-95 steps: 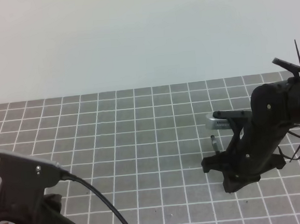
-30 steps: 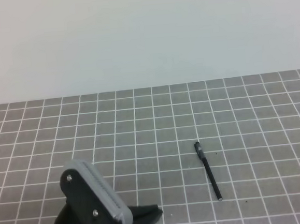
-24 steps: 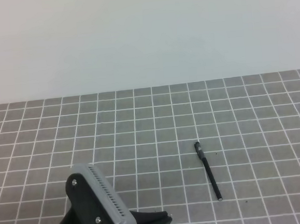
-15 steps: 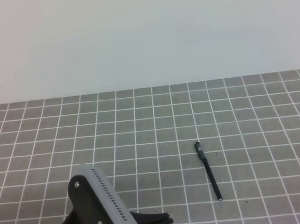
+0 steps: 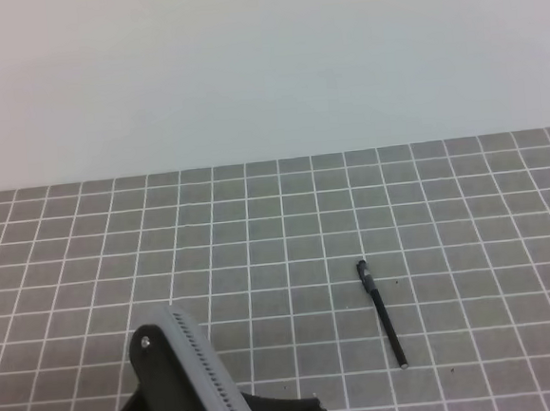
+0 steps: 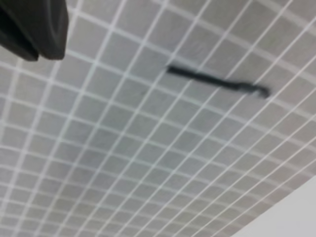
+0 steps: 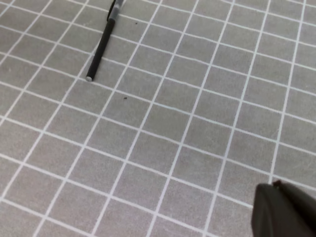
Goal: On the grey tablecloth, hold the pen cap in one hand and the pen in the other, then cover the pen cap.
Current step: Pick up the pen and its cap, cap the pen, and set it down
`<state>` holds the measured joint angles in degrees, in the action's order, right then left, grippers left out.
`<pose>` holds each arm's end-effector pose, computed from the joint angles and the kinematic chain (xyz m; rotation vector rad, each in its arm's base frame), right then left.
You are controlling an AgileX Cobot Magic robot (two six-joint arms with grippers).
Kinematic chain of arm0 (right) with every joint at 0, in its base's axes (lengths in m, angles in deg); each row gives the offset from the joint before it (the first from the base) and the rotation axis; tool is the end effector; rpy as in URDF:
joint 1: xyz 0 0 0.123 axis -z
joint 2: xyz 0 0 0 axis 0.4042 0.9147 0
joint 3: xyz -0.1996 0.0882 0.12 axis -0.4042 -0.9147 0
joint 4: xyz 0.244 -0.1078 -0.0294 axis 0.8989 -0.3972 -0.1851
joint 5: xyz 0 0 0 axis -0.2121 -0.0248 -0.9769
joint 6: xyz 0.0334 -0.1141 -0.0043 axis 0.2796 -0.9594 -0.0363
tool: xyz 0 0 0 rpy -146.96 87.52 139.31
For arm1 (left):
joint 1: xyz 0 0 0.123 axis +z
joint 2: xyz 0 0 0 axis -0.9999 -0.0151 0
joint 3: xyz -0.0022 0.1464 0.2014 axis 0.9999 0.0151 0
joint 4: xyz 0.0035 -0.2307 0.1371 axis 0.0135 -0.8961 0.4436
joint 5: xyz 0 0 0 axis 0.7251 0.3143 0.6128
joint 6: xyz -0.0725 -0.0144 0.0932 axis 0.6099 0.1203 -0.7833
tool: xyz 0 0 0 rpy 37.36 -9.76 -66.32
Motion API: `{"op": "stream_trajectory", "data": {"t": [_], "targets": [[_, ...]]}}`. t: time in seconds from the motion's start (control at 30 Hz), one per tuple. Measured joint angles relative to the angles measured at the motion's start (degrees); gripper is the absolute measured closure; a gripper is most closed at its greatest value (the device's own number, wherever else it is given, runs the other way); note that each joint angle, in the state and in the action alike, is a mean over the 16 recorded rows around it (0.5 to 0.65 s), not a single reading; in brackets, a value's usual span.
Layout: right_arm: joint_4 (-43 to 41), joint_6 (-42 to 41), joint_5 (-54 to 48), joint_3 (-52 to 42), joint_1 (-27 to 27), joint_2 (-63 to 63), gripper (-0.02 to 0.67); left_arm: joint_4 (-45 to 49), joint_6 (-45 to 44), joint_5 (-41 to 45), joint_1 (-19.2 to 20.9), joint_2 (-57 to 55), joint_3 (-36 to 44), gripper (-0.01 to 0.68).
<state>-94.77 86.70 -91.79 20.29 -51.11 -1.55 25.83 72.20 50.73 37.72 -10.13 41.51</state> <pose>0.1308 0.0506 0.2502 -0.4316 2.0450 0.1484 0.1375 -0.2113 0.2100 1.0319 1.7150 -0.7608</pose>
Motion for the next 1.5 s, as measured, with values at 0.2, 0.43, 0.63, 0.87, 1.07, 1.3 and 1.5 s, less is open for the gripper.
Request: {"op": "stream_trajectory", "data": {"t": [0.2, 0.43, 0.63, 0.87, 1.07, 1.3, 1.5], "targets": [[-0.01, 0.0, 0.0, 0.0, 0.0, 0.0, 0.644, -0.04, -0.18, -7.71, 0.0, 0.0, -0.01, 0.675], [-0.03, 0.0, 0.0, 0.0, 0.0, 0.0, 0.644, -3.24, -1.22, -16.97, 0.0, 0.0, -0.02, 0.675], [-0.11, 0.0, 0.08, 0.01, 0.0, 0.05, 0.645, -15.75, -9.6, -20.9, 0.0, 0.05, -0.35, 0.675], [-0.14, -0.03, 0.08, 0.01, 0.0, 0.05, 0.645, -42.03, -27.78, -25.53, 0.8, 2.28, -0.92, 0.675], [-0.1, -0.07, 0.02, 0.0, 0.0, 0.0, 0.645, -60.2, -40.66, -28.13, 4.96, 7.55, -1.3, 0.675], [-0.1, -0.08, 0.06, 0.0, 0.0, 0.0, 0.645, -67.96, -44.44, -21.28, 15.02, 16.79, -1.26, 0.675], [-0.1, -0.04, 0.1, 0.0, 0.0, 0.0, 0.645, -67.94, -44.05, -8.43, 26.08, 24.58, -1.21, 0.675]]}}
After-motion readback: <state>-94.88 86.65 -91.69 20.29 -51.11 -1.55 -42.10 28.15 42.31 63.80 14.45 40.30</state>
